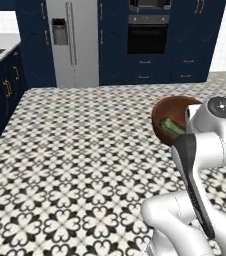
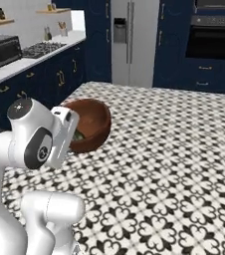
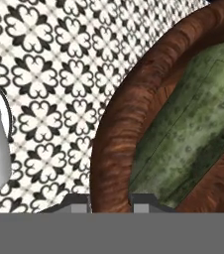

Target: Pick the cucumber from the sink and place it in the bowl. Then pick the bowl and place it in the microwave. Then close the microwave door and press the start button.

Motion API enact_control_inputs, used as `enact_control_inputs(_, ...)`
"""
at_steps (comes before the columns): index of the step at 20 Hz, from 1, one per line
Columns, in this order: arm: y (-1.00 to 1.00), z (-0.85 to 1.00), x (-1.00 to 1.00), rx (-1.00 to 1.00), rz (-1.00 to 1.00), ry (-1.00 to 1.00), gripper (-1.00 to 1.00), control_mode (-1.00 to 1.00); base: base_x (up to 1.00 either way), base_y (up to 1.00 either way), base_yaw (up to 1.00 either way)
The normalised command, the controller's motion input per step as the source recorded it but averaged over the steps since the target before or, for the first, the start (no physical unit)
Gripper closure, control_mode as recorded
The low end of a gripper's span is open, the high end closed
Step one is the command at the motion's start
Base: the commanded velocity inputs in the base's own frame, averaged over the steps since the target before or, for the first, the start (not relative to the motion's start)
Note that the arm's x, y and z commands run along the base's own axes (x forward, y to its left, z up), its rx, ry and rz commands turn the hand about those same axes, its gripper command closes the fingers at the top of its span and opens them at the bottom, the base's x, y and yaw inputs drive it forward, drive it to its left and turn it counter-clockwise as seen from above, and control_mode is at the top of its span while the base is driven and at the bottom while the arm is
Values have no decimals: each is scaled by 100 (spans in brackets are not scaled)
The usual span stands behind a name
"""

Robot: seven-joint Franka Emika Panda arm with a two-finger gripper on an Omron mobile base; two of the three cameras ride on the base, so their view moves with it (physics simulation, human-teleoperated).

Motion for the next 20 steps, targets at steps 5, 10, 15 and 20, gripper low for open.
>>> enact_control_inputs(5,0,0,0,0,0,0,100,100,98,0,-41)
enact_control_inputs(10,0,0,0,0,0,0,100,100,100,-22,-4)
enact_control_inputs(15,0,0,0,0,0,0,100,100,100,-79,28)
enact_control_inputs(20,0,0,0,0,0,0,100,100,100,-100,25)
